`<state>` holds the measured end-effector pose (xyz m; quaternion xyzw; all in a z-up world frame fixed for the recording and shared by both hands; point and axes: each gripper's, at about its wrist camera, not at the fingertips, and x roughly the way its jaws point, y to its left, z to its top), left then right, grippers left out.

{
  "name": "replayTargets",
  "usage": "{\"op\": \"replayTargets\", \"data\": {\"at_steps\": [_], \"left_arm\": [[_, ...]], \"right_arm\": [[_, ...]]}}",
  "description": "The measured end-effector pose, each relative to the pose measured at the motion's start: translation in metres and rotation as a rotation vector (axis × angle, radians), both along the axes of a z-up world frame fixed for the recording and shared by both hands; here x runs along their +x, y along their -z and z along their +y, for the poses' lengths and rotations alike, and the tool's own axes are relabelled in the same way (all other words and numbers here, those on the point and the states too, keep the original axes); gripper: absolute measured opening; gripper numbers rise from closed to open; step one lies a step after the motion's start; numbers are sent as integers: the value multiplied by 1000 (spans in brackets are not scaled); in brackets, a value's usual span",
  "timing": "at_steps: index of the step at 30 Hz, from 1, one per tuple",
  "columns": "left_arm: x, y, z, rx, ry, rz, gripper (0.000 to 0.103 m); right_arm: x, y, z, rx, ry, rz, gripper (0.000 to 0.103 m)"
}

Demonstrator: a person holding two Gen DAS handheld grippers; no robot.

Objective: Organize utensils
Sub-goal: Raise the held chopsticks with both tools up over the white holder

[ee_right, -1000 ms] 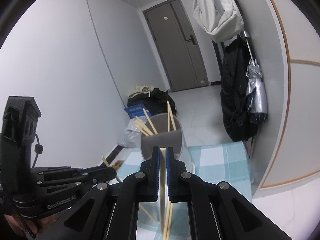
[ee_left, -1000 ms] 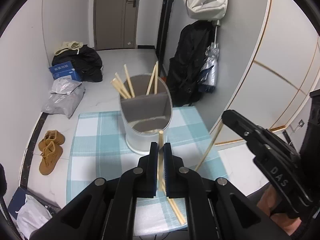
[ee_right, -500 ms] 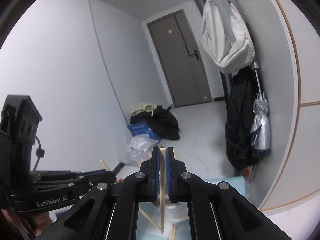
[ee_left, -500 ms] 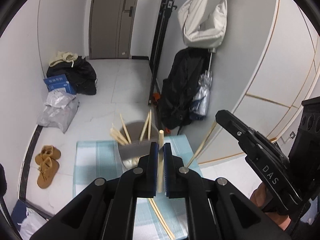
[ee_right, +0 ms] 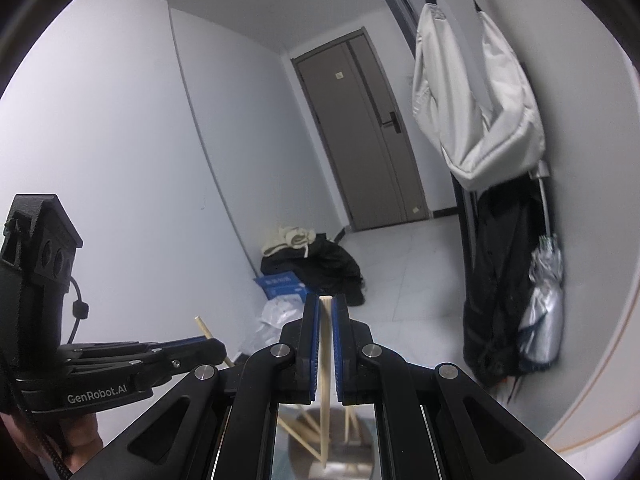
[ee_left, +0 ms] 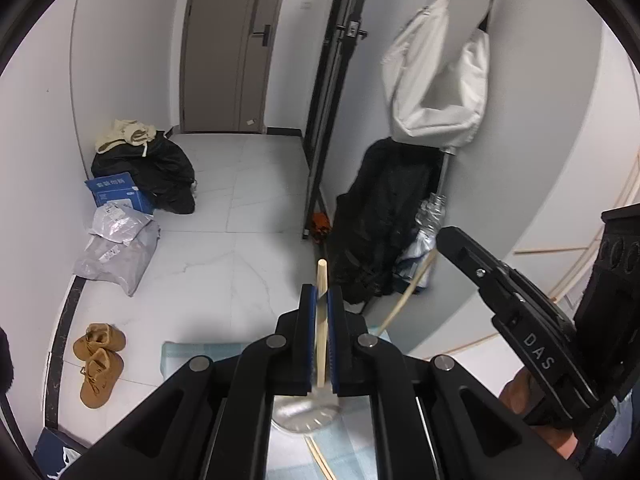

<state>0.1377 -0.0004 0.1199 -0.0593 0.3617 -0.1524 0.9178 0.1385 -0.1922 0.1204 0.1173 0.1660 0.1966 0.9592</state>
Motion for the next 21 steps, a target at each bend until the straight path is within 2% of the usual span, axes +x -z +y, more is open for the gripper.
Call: {"op": "replayTargets", "data": {"at_steps": [9, 13, 21], "left_arm": [[33, 29, 15, 1, -18, 54, 1], [38, 39, 17, 13, -18, 55, 1], [41, 62, 21, -22, -16, 112, 1]], "right_arm": [[40, 20, 12, -38, -29, 24, 5], [45, 33, 17, -77, -35, 24, 5], [44, 66, 20, -71, -76, 61, 5]]}}
